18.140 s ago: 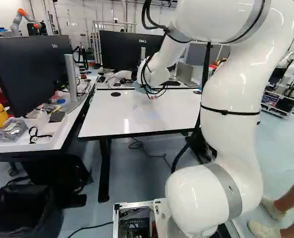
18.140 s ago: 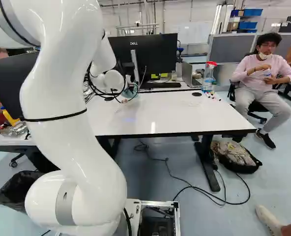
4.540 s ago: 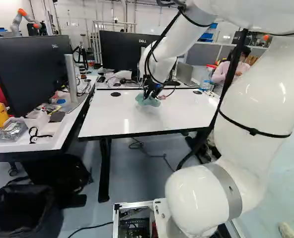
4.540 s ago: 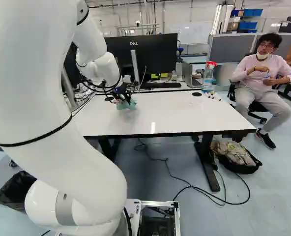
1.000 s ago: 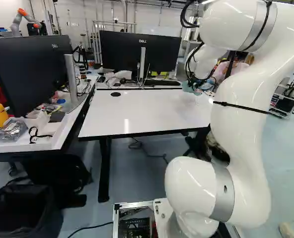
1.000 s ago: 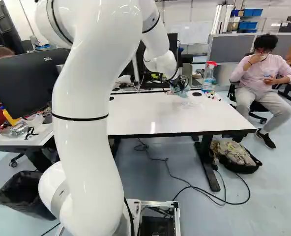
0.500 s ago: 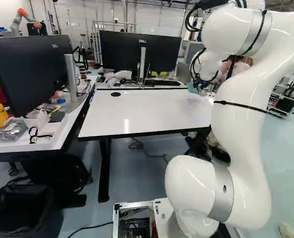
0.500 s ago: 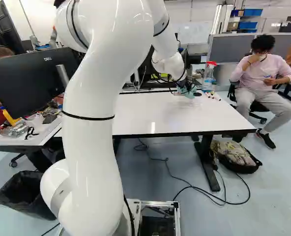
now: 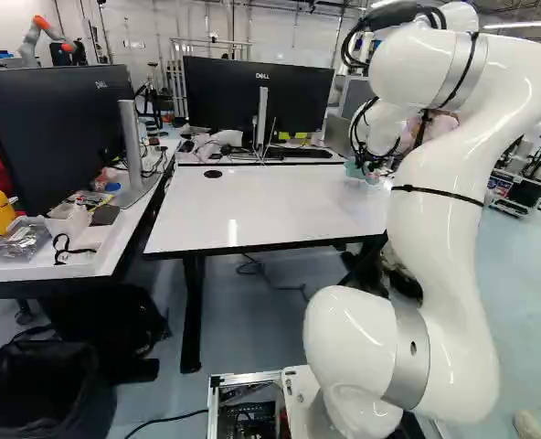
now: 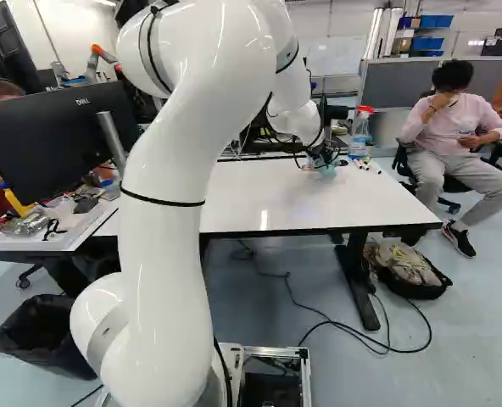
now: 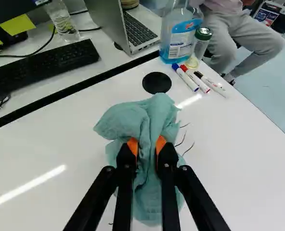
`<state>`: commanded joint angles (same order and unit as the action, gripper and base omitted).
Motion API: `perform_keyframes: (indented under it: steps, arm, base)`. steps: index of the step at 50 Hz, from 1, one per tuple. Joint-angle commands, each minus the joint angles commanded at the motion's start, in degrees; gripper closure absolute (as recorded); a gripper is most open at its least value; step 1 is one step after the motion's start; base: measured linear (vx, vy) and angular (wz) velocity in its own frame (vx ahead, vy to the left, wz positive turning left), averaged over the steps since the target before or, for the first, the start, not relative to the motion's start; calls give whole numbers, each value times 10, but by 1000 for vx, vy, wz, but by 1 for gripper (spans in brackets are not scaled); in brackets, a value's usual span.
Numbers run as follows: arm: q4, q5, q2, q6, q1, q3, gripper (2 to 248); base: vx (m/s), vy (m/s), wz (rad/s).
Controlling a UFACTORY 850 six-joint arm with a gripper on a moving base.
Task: Clean the table with the green towel
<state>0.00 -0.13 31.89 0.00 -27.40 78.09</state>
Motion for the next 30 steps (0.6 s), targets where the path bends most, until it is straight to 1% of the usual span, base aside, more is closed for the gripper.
perform_keyframes:
  steps: [22,30]
  arm:
    - [0,0,28,0,0,6,191]
    - [0,0,28,0,0,6,191]
  base:
    - [0,0,0]
    - [0,0,0]
